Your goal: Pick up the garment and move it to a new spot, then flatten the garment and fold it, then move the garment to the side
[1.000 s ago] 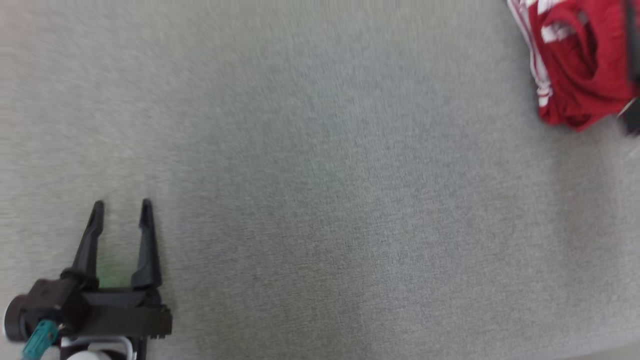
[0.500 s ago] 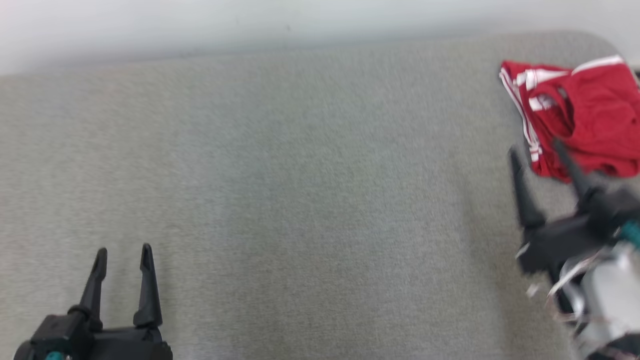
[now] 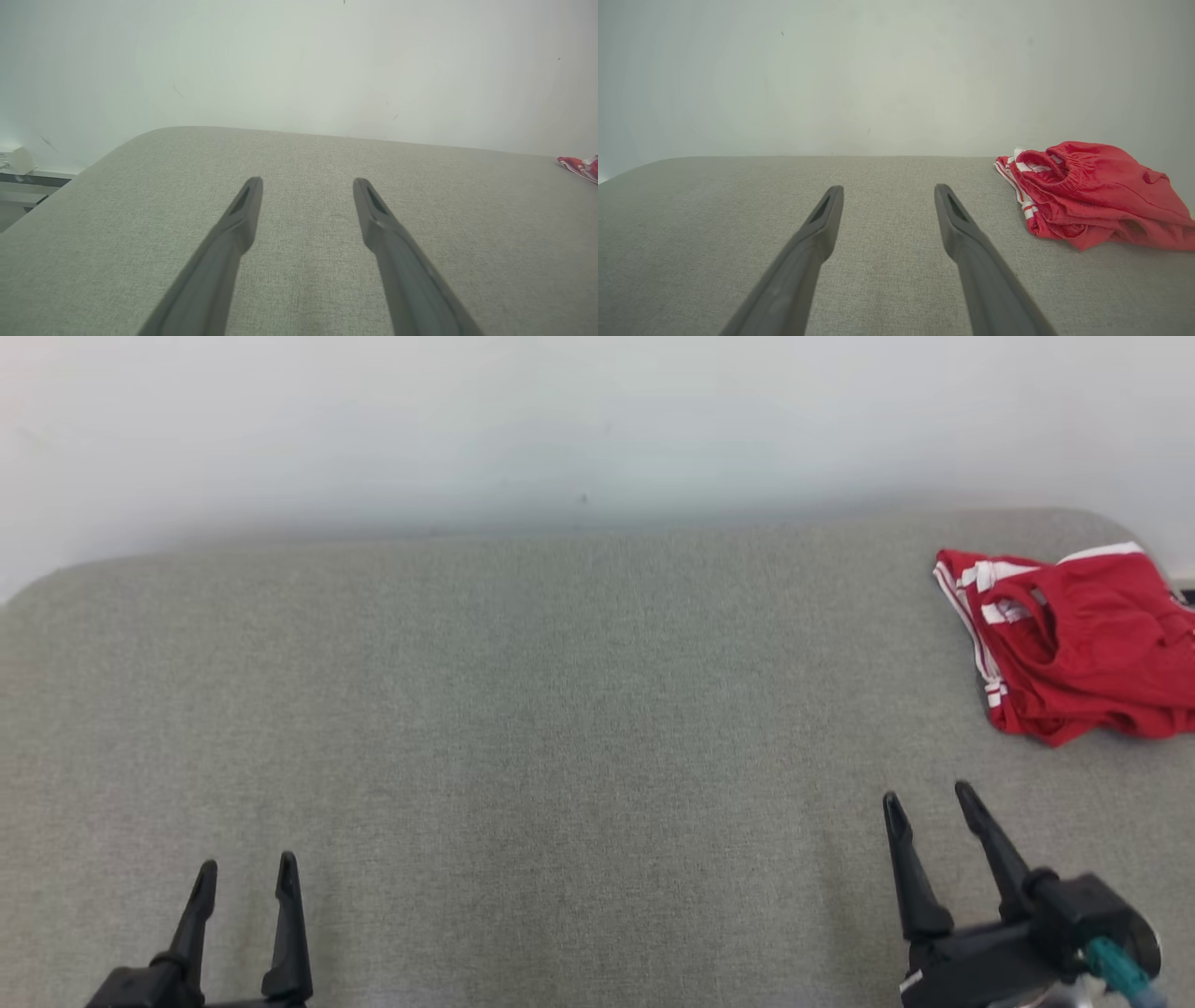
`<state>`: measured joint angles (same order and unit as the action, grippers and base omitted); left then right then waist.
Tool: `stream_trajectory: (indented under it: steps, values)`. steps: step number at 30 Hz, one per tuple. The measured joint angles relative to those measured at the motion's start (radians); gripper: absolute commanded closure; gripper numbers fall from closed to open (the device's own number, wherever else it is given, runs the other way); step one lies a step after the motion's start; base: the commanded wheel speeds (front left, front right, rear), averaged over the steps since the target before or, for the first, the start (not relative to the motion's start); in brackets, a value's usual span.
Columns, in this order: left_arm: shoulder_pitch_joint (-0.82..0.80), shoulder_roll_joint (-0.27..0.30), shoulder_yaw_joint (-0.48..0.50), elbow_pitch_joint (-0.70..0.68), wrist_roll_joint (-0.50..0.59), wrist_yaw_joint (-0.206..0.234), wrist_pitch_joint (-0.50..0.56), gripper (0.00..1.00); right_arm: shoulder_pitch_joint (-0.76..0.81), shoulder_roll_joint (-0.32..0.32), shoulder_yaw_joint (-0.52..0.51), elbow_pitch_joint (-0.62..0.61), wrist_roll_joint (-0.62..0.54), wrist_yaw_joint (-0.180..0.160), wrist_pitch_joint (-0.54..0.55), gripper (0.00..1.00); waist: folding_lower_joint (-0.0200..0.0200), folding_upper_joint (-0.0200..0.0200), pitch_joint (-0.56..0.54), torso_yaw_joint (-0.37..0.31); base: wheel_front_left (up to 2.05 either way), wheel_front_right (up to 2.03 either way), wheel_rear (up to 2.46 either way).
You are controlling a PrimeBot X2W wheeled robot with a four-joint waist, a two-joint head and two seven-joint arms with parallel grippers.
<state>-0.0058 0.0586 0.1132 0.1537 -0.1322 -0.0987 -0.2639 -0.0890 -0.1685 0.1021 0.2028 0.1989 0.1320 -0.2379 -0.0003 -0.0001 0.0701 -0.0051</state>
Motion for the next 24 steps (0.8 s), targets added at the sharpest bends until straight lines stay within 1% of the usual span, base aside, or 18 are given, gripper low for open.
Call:
stream_trajectory:
  steps: [8, 13, 24]
  values:
    - [0.037, -0.002, 0.001, 0.016, -0.001, -0.003, 0.0, 0.0, 0.094, 0.034, -0.002, -0.022, -0.003, 0.0, -0.005, 0.0, 0.0001, 0.0, -0.063, 0.007, 0.0, 0.0, 0.0]
    - [0.037, -0.003, 0.002, 0.017, -0.005, -0.003, 0.0, 0.0, 0.106, 0.048, -0.002, -0.024, -0.007, 0.0, -0.009, 0.0, 0.0001, 0.0, -0.078, 0.01, 0.0, 0.0, 0.0]
    - [0.037, -0.002, 0.004, 0.029, -0.009, -0.007, 0.0, 0.0, 0.107, 0.064, -0.011, -0.019, -0.009, 0.0, -0.015, 0.0, 0.0002, 0.0, -0.077, 0.01, 0.0, 0.0, 0.0]
